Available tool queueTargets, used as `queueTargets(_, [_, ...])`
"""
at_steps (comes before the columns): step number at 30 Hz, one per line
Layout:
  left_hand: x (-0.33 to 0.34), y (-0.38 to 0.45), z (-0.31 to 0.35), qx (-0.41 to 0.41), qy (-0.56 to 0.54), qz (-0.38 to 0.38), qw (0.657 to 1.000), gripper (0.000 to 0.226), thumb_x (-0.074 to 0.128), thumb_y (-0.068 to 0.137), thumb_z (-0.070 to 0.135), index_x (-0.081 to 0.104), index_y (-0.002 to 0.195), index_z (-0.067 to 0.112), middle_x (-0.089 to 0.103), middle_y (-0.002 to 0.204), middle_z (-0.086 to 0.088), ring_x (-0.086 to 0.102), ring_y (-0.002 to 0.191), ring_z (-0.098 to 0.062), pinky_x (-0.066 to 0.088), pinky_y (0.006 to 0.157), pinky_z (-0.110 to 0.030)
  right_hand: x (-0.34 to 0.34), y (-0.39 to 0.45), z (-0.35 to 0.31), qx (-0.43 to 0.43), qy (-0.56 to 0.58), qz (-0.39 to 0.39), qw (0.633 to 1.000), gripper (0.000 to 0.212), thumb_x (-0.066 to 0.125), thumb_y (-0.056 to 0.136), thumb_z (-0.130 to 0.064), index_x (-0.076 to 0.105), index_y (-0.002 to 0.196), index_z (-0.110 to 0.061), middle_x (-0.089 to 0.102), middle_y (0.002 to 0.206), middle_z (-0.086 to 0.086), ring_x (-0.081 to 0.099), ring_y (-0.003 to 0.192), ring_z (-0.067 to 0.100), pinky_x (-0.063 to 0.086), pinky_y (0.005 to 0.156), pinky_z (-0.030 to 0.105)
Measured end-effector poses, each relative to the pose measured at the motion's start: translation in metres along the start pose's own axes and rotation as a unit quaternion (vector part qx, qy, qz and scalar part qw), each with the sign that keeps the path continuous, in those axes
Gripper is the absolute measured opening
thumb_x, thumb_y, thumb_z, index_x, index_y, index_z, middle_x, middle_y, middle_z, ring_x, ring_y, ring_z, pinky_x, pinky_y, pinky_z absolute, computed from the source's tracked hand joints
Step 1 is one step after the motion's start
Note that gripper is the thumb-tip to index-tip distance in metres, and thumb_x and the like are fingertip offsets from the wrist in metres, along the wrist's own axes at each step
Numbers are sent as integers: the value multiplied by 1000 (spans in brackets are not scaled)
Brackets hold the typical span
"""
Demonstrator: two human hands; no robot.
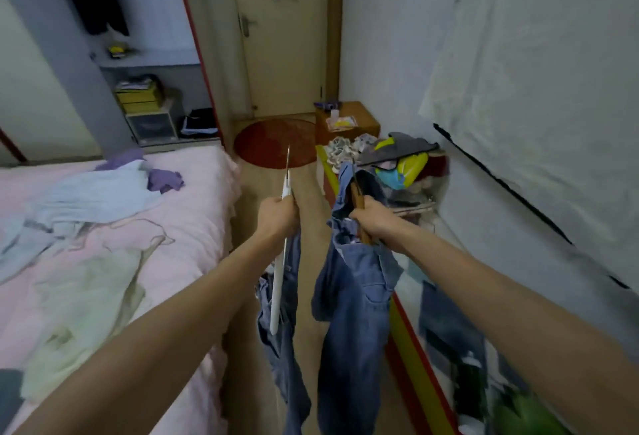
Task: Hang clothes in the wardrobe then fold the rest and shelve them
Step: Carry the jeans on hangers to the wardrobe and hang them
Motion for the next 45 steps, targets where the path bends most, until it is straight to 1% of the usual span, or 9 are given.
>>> queueTargets(2, [0,39,24,-6,-33,8,999,30,38,94,2,48,66,9,39,52,-2,35,28,-4,25,32,-13,-8,50,-23,-7,41,-34,999,12,47,97,-15,43,107,-11,51,87,16,51,70,24,42,64,37])
queueTargets(4, [-3,83,51,1,-65,20,998,33,38,95,0,45,64,10,39,44,2,33,25,-3,24,31,-12,-21,104,-55,-28,87,-54,994,9,50,98,-16,48,104,-10,54,88,12,53,72,22,44,67,36])
queueTargets(9, [-17,201,96,31,-34,75,996,35,41,96,9,53,64,12,42,53,0,36,47,-14,28,45,-24,-33,225,-122,-68,143,-107,982,28,50,100,-20,50,125,-9,59,95,3,58,83,18,45,70,30])
queueTargets(13, [-15,326,126,24,-51,73,996,31,39,98,8,55,71,12,40,54,1,34,45,-11,26,39,-21,-38,348,-176,-100,130,-90,982,25,48,101,-18,52,123,-8,56,82,0,56,65,12,46,57,22])
queueTargets(18, [9,472,165,-65,-170,-20,983,36,26,99,1,39,68,13,31,43,5,25,28,-4,17,29,-12,-52,479,-237,-99,89,-95,987,31,50,100,-19,52,128,-8,62,93,8,60,63,14,52,56,21])
queueTargets(25, [11,673,223,-99,-219,10,971,28,30,97,3,36,72,14,27,59,1,23,43,-11,20,31,-16,-64,648,-310,-72,120,-125,982,37,49,100,-14,44,136,-6,56,96,16,57,62,18,52,49,24])
queueTargets(30, [-8,812,229,-118,-230,64,964,30,30,96,5,35,69,15,28,58,2,24,29,-6,18,30,-14,-54,789,-352,-84,110,-132,981,35,50,99,-10,47,132,-4,58,85,9,56,65,16,51,45,20])
queueTargets(37, [-46,989,272,-105,-261,171,944,28,33,90,1,37,67,16,33,60,-1,25,48,-11,20,38,-18,-17,992,-444,-107,37,-210,971,22,51,97,-6,54,119,-4,55,76,8,52,59,17,48,44,21])
queueTargets(45, [-125,1155,296,-107,-283,279,911,29,35,94,3,39,67,14,35,59,-3,28,47,-13,24,43,-23,63,1167,-561,-134,-28,-290,947,24,58,94,-9,54,118,-9,58,79,10,56,58,19,52,46,25])
Point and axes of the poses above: each hand's wrist, its own y-axis towards the middle knuckle, its own x-axis out of the palm, z = x × y, the point moved 5 cm from there along y, towards the middle knuckle
